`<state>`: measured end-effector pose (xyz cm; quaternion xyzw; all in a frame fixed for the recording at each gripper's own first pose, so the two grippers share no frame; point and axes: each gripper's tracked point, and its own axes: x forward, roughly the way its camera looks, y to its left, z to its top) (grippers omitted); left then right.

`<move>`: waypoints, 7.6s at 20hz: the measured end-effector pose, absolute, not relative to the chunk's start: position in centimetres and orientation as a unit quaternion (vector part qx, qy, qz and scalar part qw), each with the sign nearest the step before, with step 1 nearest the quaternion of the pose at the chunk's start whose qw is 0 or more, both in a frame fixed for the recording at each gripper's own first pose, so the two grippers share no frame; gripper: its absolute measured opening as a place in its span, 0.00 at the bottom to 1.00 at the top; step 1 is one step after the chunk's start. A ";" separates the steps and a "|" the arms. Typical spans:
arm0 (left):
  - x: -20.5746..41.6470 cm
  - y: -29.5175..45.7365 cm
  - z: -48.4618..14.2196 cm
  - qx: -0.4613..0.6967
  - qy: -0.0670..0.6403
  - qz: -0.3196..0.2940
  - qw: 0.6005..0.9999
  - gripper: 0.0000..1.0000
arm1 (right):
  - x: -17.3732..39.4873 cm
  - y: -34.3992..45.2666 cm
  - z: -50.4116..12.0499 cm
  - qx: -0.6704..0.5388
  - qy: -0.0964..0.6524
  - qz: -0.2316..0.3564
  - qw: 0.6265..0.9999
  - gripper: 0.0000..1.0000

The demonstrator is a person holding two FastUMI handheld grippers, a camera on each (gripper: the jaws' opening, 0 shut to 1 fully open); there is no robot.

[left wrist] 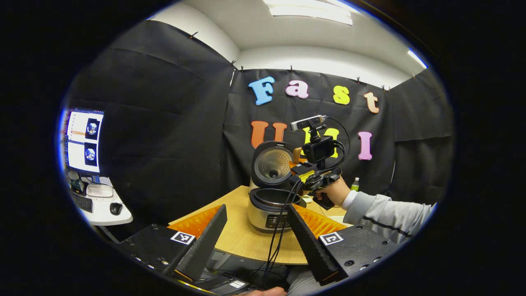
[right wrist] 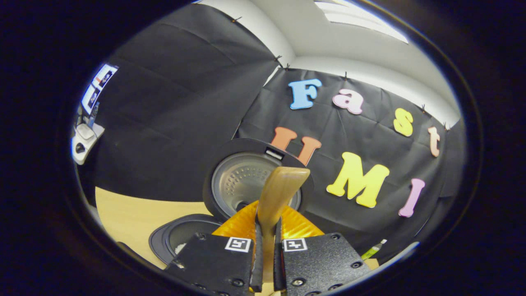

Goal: Close the left gripper, press the button to open the rice cooker; take a wooden spoon from the chopstick holder with the right hand, scoop a spoonful of rice and pour it into the rice cooker, then put the wooden spoon back into the chopstick holder.

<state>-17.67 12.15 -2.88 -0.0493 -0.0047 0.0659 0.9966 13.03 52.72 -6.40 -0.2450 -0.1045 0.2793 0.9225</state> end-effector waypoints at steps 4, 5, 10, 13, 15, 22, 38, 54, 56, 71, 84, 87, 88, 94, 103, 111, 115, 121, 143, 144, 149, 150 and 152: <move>-17.0 11.8 -3.6 -0.046 0.006 0.069 0.997 0.95 | 14.2 49.3 -5.0 -0.216 -0.103 0.263 0.935 0.16; -16.9 11.6 -3.6 -0.043 0.007 0.070 0.997 0.95 | 14.7 48.1 -4.7 -0.212 -0.099 0.258 0.937 0.16; -15.6 9.8 -4.2 -0.024 0.017 0.068 0.997 0.95 | 18.0 40.5 -3.6 -0.186 -0.076 0.224 0.954 0.16; -15.2 8.4 -3.7 -0.013 0.011 0.058 0.998 0.95 | 19.6 36.0 -3.3 -0.186 -0.058 0.214 0.957 0.16; -15.0 7.5 -3.3 -0.006 0.003 0.050 0.999 0.95 | 20.2 32.4 -2.7 -0.183 -0.059 0.195 0.962 0.16; -14.0 4.8 -1.9 -0.009 -0.018 0.037 0.999 0.95 | 22.9 20.2 -1.6 -0.138 -0.039 0.120 0.982 0.17; -11.2 1.2 -1.7 -0.010 -0.014 0.031 0.999 0.94 | 28.1 4.7 -6.6 -0.067 0.009 0.036 0.997 0.19; -8.9 2.7 -2.2 -0.033 -0.006 0.061 0.998 0.95 | 32.3 0.5 -12.2 0.088 0.069 0.031 0.993 0.55; -8.5 2.4 -2.1 -0.028 -0.007 0.060 0.998 0.94 | 32.3 -0.6 -11.9 0.099 0.070 0.020 0.992 0.79; 1.3 2.8 5.6 0.026 -0.047 0.025 0.998 0.94 | 20.0 -0.1 -1.5 0.055 0.001 0.056 0.997 1.00; 17.2 8.2 9.5 0.033 -0.020 0.040 0.998 0.95 | 6.5 3.7 1.8 0.054 -0.027 0.111 0.992 1.00; 20.7 8.6 11.1 0.020 -0.040 0.030 0.999 0.95 | 6.8 3.9 0.4 0.059 -0.021 0.118 0.991 0.93; 22.0 9.2 11.7 0.015 -0.046 0.036 0.998 0.95 | 6.9 4.2 0.1 0.059 -0.022 0.122 0.990 1.00; 28.8 11.3 13.9 0.043 -0.078 0.072 0.993 0.94 | 6.6 4.2 -1.5 0.076 -0.027 0.145 0.986 1.00; 33.6 13.1 10.4 0.042 -0.013 0.102 0.994 0.94 | 4.7 2.8 -1.2 0.064 -0.038 0.125 0.989 1.00; 29.5 12.9 8.0 0.008 0.054 0.077 0.996 1.00 | 1.8 0.9 -0.9 0.043 -0.035 0.070 0.996 1.00; 25.8 11.6 6.5 0.006 0.067 0.068 0.995 1.00 | 0.9 1.2 -2.0 0.051 -0.017 0.068 0.996 1.00; 20.6 9.9 2.2 0.007 0.083 0.076 0.994 1.00 | -1.6 0.8 -3.3 0.078 0.006 0.065 0.995 0.92; 12.0 8.4 -11.0 -0.009 0.310 0.068 0.948 1.00 | -5.2 3.8 -1.8 0.067 -0.017 0.093 0.993 1.00; 11.5 8.2 -11.0 -0.009 0.308 0.067 0.949 1.00 | -5.4 4.1 -1.6 0.064 -0.019 0.096 0.993 0.92; 10.1 7.7 -10.9 -0.011 0.279 0.074 0.957 1.00 | -5.9 5.1 -1.6 0.049 -0.024 0.106 0.993 1.00; 10.0 7.7 -10.8 -0.008 0.265 0.079 0.961 1.00 | -5.9 5.0 -1.7 0.047 -0.023 0.103 0.993 1.00; 10.0 7.7 -11.1 -0.002 0.237 0.086 0.968 1.00 | -6.1 5.2 -1.5 0.044 -0.025 0.103 0.993 0.92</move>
